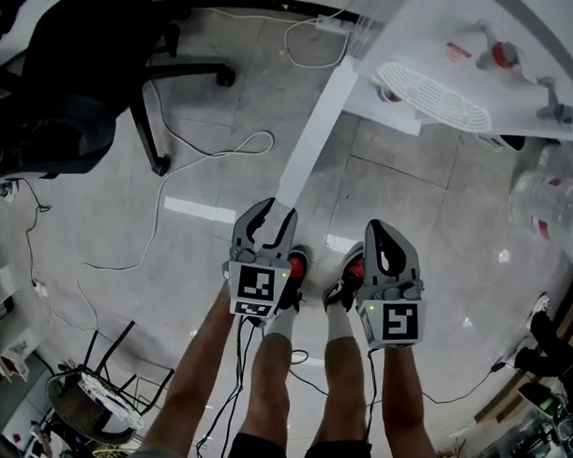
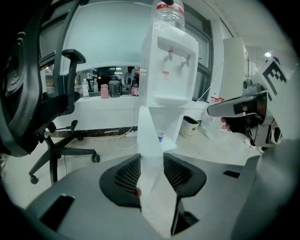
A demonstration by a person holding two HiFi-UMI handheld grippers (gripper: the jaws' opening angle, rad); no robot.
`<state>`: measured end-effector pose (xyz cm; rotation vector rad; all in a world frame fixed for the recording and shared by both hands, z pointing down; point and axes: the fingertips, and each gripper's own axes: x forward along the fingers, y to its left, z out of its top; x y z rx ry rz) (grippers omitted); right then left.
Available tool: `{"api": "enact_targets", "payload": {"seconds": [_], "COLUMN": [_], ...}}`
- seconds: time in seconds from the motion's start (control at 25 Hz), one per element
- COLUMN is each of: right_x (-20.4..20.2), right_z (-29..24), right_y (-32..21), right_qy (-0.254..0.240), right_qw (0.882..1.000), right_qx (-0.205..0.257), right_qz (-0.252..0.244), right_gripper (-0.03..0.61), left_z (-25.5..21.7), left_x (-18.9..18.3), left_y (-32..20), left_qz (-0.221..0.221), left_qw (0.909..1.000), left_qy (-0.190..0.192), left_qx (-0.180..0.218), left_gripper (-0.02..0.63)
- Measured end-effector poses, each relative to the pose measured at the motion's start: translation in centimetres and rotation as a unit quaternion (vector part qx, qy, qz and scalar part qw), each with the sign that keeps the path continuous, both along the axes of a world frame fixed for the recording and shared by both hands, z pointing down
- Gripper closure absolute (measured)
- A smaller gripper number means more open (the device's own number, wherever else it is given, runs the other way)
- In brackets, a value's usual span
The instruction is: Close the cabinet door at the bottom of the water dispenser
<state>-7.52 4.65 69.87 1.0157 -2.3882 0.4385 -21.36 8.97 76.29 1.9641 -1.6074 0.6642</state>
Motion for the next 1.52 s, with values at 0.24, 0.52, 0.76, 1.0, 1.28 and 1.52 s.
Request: {"api": "enact_targets", "payload": {"seconds": [0.24, 0.52, 0.76, 1.0, 1.28, 1.52], "right_x": [2.6, 5.4, 8.0, 10.8, 14.2, 17.2], "right_z": [0.2, 0.6, 0.4, 0.9, 0.8, 1.1], "right_y": [0.2, 0.8, 0.0, 0.4, -0.5, -1.7], "right_qy": [0.0, 0.007, -0.013, -0.004, -0.019, -0.018], "right_qw": [1.0, 0.999, 0.997, 0.995, 0.991, 0.987], "right_qx": [-0.003, -0.018, -0.003, -0.014, 0.003, 0.009], "right_qz": [0.024, 0.05, 0.082, 0.102, 0.134, 0.157], "right_gripper": [0.561, 0.561, 0.561, 0.561, 0.561, 0.561], "left_z": [0.1, 0.2, 0.3, 0.3, 0.1, -0.2], "left_x": [2.8, 6.0, 9.5, 12.3, 15.9, 18.9], "left_y": [0.2, -0.1, -1.0, -2.0, -3.7, -5.7], "left_qz": [0.015, 0.045, 0.067, 0.085, 0.108, 0.123], "left_qw": [0.9999, 0.9989, 0.9976, 0.9963, 0.9941, 0.9924], "left_qy": [-0.002, 0.0, 0.009, 0.009, 0.005, 0.004], "left_qx": [-0.003, -0.008, -0.009, -0.01, -0.008, 0.0], "left_gripper": [0.499, 0.508, 0.506, 0.506, 0.506, 0.506]}}
